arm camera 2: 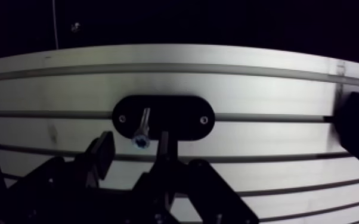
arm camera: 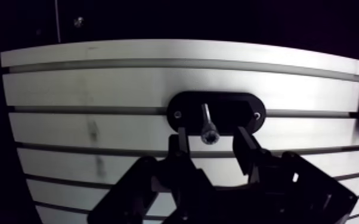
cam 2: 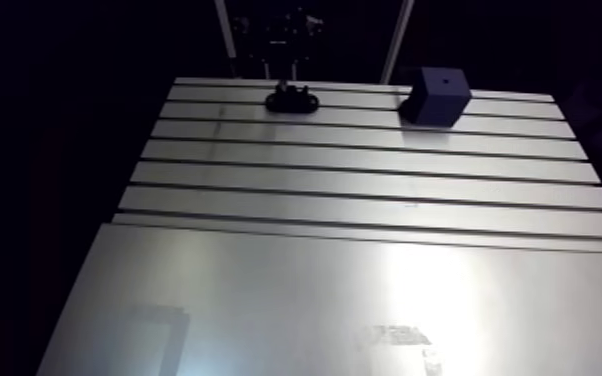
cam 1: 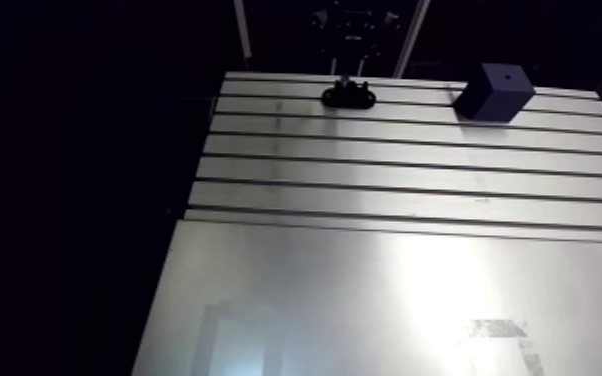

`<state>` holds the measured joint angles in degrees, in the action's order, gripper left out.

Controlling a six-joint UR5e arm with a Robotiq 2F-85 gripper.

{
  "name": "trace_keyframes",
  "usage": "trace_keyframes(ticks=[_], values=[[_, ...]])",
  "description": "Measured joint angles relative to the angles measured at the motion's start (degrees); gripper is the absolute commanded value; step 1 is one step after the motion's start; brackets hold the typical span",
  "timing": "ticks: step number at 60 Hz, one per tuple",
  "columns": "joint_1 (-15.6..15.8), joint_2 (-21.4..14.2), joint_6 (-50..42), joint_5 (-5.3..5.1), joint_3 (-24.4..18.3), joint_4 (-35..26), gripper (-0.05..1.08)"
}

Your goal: Pick up the M10 bolt and insert it into the hole until fully seated.

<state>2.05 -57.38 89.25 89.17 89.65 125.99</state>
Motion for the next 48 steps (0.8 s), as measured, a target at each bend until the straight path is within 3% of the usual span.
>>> trace_keyframes(ticks=[48], values=[[0.01, 1.02, 0.00, 0.06, -0.08, -0.16, 0.52]])
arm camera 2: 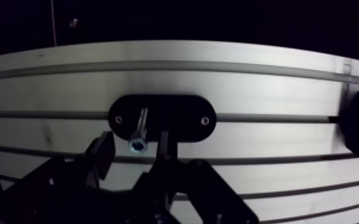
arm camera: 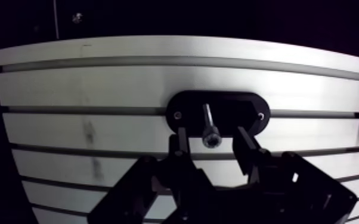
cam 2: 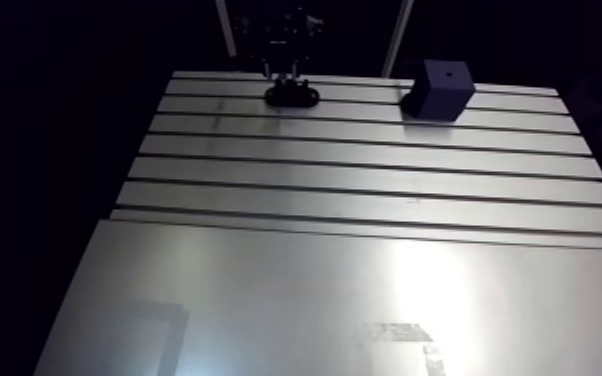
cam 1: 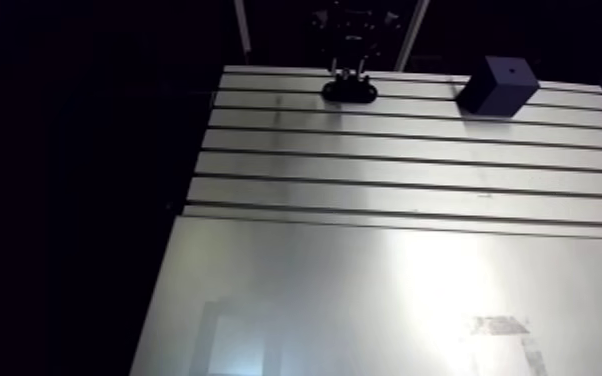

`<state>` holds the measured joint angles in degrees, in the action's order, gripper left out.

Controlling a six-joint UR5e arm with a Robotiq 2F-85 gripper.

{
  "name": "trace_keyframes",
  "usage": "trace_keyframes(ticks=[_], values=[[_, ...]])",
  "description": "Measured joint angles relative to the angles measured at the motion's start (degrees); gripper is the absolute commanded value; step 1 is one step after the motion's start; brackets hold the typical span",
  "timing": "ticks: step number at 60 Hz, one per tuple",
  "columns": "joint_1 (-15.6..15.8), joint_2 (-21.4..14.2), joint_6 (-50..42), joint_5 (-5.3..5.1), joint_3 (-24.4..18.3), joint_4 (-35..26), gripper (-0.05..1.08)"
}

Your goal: Pick up the M10 bolt and insert it into the hole until fully seated.

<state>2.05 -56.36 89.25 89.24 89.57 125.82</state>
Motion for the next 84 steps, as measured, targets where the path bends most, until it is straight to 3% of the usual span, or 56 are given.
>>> trace_keyframes(ticks=[84], values=[[0.05, 0.34, 0.00, 0.34, -0.05, -0.13, 0.65]])
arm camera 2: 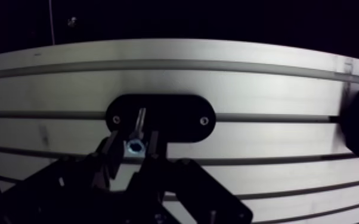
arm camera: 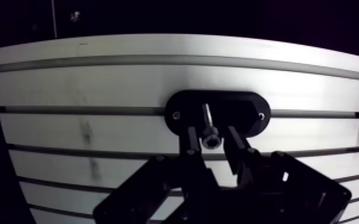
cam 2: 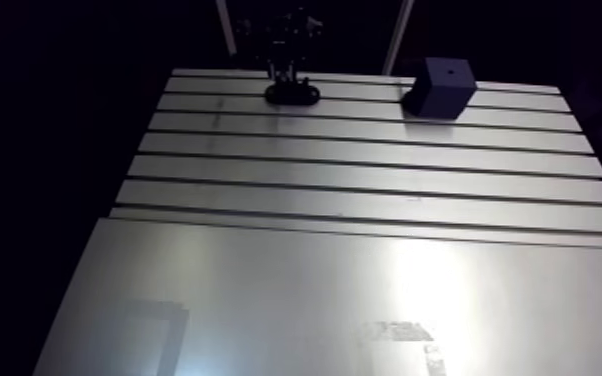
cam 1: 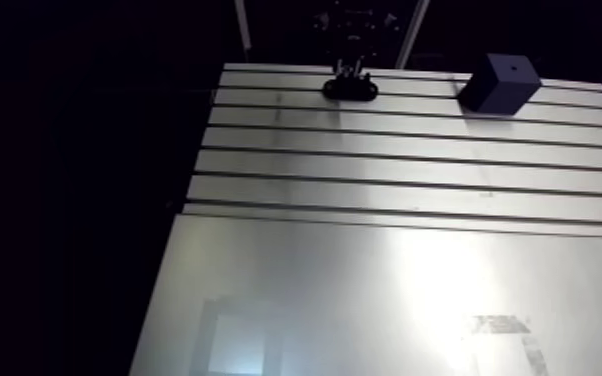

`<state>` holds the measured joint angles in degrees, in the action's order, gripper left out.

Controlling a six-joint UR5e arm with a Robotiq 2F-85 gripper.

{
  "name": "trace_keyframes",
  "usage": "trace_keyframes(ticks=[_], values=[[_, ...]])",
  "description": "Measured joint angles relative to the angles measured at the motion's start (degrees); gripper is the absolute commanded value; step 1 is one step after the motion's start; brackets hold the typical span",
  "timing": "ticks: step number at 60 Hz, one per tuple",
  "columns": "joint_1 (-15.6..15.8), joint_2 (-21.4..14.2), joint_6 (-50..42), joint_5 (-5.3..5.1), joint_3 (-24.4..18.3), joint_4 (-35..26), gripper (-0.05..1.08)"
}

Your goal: Pick up the M10 bolt and insert it into the hole until fully seated.

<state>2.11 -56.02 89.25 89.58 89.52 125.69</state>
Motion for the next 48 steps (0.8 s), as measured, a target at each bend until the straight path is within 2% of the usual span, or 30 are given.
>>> trace_keyframes(ticks=[48], values=[[-0.12, -0.09, 0.00, -0.15, 0.09, -0.16, 0.74]])
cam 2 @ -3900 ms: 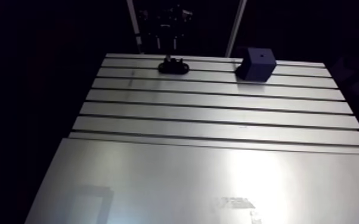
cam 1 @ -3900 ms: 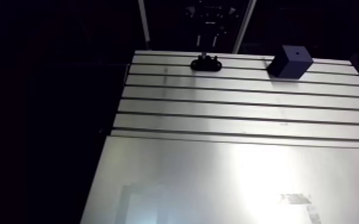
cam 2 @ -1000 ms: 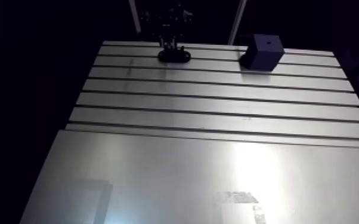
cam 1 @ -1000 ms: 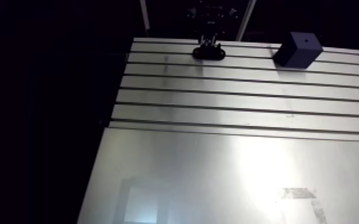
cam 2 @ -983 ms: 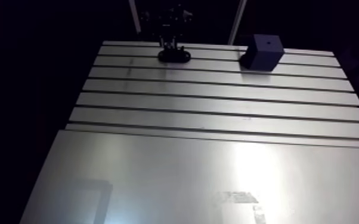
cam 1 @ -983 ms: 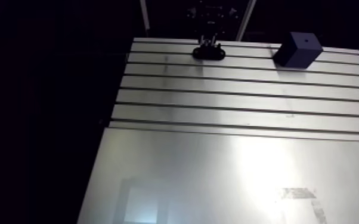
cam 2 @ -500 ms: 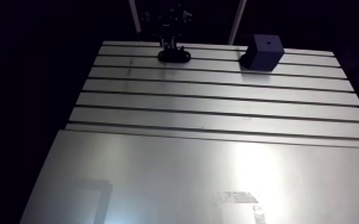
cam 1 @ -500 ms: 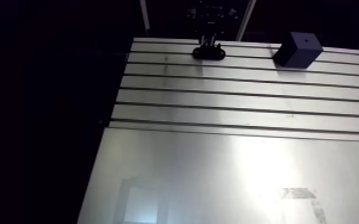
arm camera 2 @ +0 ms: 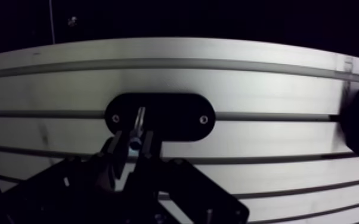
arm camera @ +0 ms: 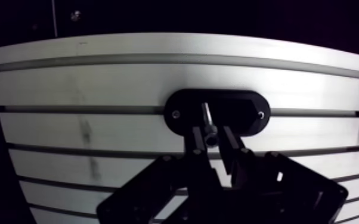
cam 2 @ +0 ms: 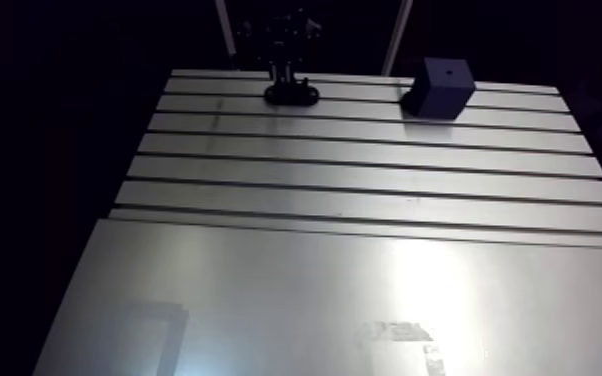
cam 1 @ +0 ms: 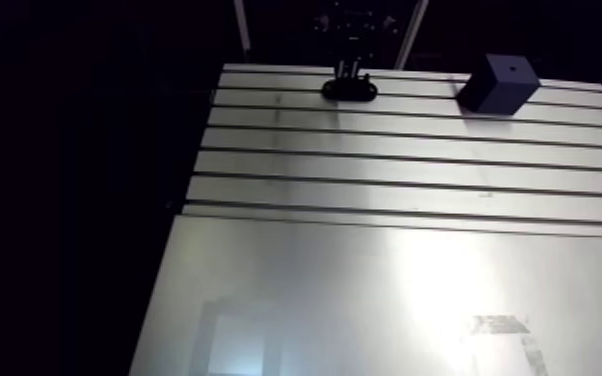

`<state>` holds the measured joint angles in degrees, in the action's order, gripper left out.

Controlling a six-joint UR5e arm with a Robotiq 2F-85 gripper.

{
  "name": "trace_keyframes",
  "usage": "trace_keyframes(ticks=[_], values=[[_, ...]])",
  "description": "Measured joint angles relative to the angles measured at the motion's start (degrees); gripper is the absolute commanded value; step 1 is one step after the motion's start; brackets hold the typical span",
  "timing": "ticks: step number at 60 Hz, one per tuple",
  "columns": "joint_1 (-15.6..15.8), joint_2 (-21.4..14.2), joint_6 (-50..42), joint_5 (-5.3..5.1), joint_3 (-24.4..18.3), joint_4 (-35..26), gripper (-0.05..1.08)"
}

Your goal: Pick up the M10 bolt and insert it into the hole until fully seated.

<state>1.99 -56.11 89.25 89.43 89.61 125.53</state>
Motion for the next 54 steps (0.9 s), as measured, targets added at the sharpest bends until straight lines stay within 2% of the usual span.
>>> trace_keyframes(ticks=[28, 39, 54], values=[[-0.24, -0.06, 0.00, -0.03, -0.07, -0.12, 0.87], [-0.47, -0.42, 0.00, -0.36, -0.20, -0.04, 1.03], [-0.46, -1.28, -0.01, -0.68, -0.97, -0.27, 1.08]])
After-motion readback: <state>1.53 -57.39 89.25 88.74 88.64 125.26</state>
